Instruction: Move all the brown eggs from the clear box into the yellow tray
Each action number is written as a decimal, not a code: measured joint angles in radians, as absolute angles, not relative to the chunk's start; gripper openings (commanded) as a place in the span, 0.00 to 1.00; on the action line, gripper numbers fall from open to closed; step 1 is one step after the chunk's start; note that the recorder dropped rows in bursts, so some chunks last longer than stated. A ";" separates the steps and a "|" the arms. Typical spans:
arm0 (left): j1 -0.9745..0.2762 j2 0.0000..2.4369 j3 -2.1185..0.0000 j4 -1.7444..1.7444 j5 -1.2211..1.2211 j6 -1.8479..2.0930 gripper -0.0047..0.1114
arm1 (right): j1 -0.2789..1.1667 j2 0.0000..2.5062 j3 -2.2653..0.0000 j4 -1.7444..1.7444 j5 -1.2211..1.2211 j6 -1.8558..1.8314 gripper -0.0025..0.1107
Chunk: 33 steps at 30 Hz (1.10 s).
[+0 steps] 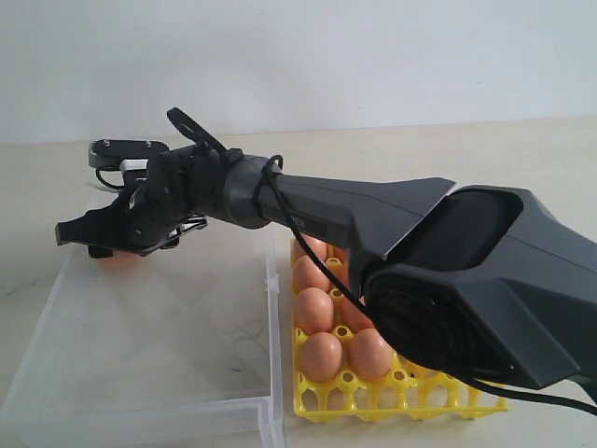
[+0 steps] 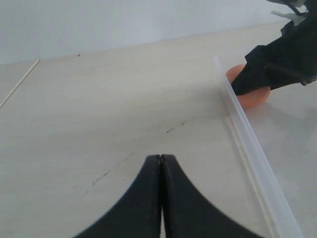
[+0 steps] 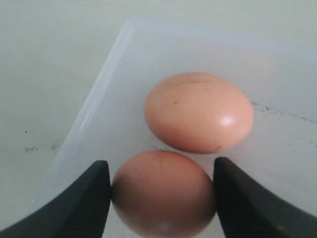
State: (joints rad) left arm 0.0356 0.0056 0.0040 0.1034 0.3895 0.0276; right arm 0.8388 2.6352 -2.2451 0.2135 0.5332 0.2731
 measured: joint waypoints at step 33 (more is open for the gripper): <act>0.036 0.006 0.004 0.103 0.389 0.028 0.04 | 0.810 2.132 -1.560 0.039 0.292 0.113 0.36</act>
